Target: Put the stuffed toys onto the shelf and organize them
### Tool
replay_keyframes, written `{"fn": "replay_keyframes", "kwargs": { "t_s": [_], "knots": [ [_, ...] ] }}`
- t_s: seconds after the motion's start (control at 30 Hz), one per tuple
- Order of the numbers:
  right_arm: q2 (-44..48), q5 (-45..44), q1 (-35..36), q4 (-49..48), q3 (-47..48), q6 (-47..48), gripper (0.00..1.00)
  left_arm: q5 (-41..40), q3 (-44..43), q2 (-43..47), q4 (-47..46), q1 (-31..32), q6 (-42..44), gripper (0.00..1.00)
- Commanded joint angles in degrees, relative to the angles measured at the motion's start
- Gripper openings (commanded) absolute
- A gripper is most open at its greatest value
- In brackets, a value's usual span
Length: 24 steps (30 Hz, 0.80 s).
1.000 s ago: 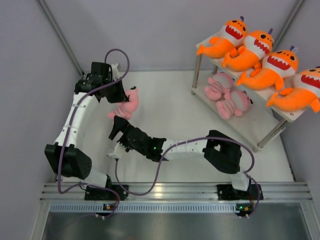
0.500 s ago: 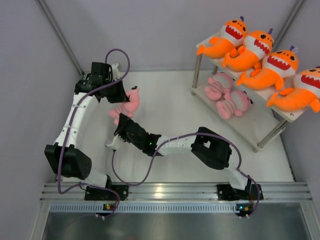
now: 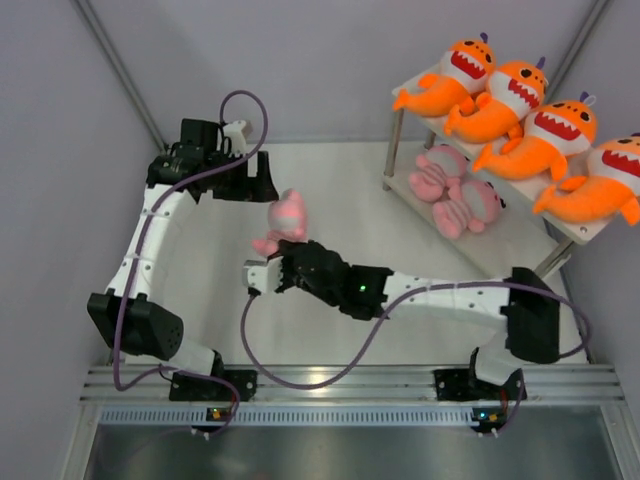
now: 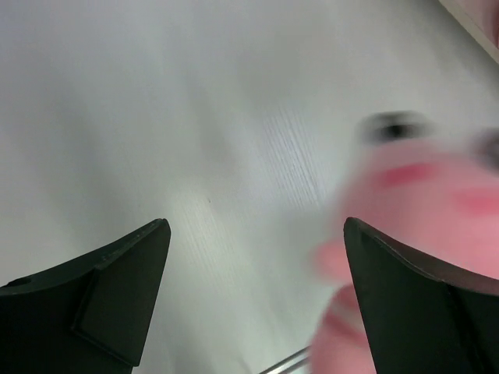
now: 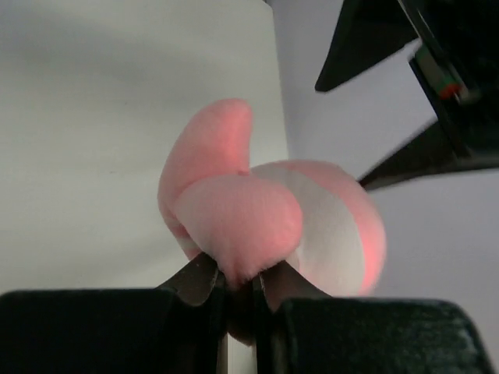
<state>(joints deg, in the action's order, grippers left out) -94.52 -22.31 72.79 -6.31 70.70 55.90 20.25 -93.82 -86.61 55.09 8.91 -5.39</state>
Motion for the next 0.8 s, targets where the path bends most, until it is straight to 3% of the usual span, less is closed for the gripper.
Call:
{"fn": "replay_keyframes", "kwargs": {
  "t_s": [0.0, 0.1, 0.27, 0.47, 0.77],
  "knots": [
    [13.88, 2.06, -3.0, 18.4, -2.92, -19.67, 0.0, -1.53, -5.22, 0.56, 0.98, -0.64, 4.86, 0.98],
    [21.97, 5.68, -6.25, 30.42, -5.03, -23.55, 0.0, -1.01, -6.37, 0.3, 0.81, -0.64, 6.7, 0.98],
    [33.5, 6.23, -10.39, 42.5, -6.36, -22.59, 0.0, 0.4, -5.32, -0.49, 0.81, -0.64, 7.32, 0.98],
    [35.11, -0.28, -14.95, 54.8, -3.72, -19.35, 0.0, 1.28, -4.71, -1.02, 0.81, -0.64, 7.76, 0.98],
    [38.53, 6.31, -31.12, 65.53, -8.47, -10.38, 0.0, 0.76, -3.83, -0.49, 0.81, -0.64, 9.08, 0.98]
  ]
}}
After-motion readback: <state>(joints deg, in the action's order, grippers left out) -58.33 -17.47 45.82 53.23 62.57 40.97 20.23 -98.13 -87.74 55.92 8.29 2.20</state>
